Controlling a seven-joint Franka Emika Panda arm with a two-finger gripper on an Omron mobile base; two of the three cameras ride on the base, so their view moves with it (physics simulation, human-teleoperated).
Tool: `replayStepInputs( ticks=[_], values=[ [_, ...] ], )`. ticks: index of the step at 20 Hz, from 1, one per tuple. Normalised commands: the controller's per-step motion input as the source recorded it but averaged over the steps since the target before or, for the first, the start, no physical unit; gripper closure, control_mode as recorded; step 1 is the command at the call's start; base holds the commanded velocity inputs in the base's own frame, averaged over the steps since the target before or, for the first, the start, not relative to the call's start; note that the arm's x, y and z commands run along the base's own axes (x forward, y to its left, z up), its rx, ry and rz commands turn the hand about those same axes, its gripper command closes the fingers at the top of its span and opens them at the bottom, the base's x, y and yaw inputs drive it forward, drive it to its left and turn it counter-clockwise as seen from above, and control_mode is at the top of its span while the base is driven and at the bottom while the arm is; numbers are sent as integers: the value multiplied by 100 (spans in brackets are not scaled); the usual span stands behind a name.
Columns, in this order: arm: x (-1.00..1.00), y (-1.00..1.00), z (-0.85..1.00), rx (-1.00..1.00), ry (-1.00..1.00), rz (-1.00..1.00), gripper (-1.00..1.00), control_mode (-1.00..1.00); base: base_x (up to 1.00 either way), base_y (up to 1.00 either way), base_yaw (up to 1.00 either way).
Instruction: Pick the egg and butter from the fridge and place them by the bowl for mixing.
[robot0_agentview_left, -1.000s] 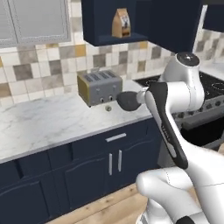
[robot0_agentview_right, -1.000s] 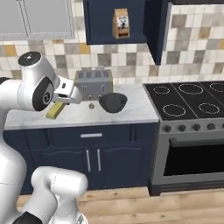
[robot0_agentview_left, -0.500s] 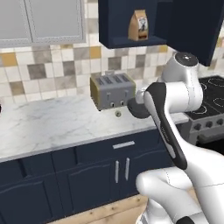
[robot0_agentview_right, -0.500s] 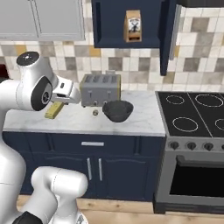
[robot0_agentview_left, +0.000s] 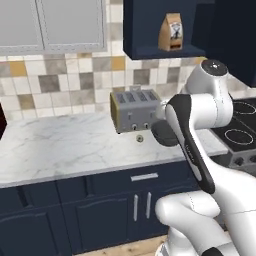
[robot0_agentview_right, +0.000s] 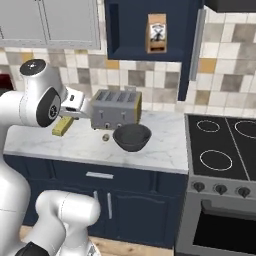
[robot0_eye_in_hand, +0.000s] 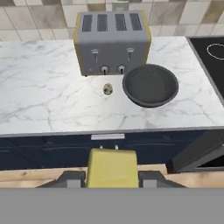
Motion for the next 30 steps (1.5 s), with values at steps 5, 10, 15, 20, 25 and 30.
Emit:
replayStepInputs(
  ticks=[5,10,15,20,25,30],
  values=[
    [0,0,0,0,0,0,100,100,52,-41,18],
    [0,0,0,0,0,0,100,100,51,-51,5],
    [0,0,0,0,0,0,100,100,60,-43,1],
    [0,0,0,0,0,0,100,100,19,-6,0],
    [0,0,0,0,0,0,100,100,0,0,0],
    [0,0,0,0,0,0,100,100,0,0,0]
  ],
)
